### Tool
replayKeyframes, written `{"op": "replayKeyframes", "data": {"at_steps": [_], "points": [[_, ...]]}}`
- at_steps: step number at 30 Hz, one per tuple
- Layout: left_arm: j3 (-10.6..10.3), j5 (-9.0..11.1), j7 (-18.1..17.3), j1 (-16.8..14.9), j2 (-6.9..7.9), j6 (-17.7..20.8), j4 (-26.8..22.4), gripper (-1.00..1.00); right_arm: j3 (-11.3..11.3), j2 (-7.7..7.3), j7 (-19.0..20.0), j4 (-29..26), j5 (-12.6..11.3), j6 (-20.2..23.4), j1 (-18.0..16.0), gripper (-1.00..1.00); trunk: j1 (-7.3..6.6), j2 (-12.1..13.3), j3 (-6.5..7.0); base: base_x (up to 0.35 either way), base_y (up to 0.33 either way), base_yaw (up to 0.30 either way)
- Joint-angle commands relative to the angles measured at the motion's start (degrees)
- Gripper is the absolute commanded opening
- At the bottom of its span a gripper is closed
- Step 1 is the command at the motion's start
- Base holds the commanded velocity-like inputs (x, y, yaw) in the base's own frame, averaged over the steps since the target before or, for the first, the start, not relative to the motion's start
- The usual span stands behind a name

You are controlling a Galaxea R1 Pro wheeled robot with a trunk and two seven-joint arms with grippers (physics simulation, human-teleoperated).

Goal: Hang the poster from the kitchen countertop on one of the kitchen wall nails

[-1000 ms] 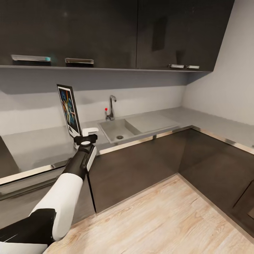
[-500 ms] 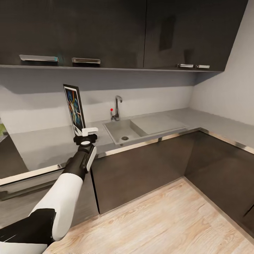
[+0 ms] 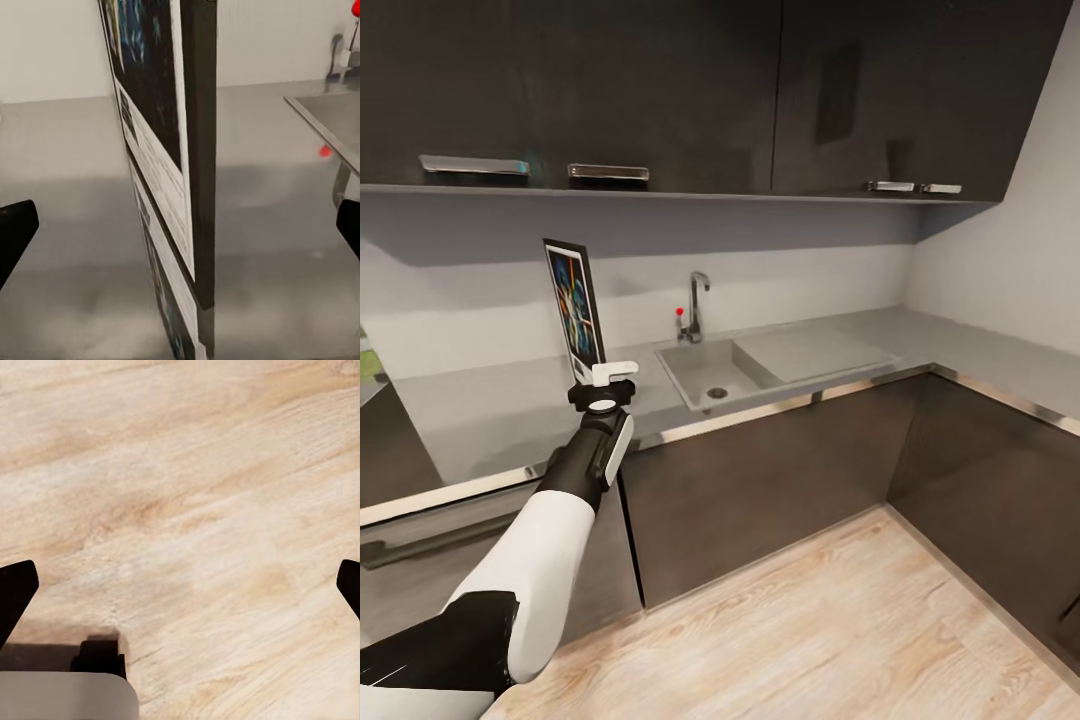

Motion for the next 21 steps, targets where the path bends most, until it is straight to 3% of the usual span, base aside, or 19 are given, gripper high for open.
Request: {"op": "replayKeyframes", "data": {"at_steps": [1, 15, 21], "points": [[0.2, -0.6, -0.1, 0.0, -0.06, 0.4, -0.1, 1.0, 0.1, -0.01, -0.3, 0.0, 0.6, 0.0, 0.0, 1.0, 0.01, 0.0, -0.06, 0.174, 0.0, 0.012], [0.2, -0.6, 0.1, 0.0, -0.04, 0.4, -0.8, 1.0, 0.1, -0.03, -0.3, 0.0, 0.6, 0.0, 0.0, 1.0, 0.01, 0.0, -0.06, 0.089, 0.0, 0.002], [0.2, -0.6, 0.1, 0.0, -0.05, 0.5, -1.4, 1.0, 0.2, -0.06, -0.3, 0.0, 0.6, 0.0, 0.0, 1.0, 0.01, 0.0, -0.06, 0.213, 0.0, 0.0]]}}
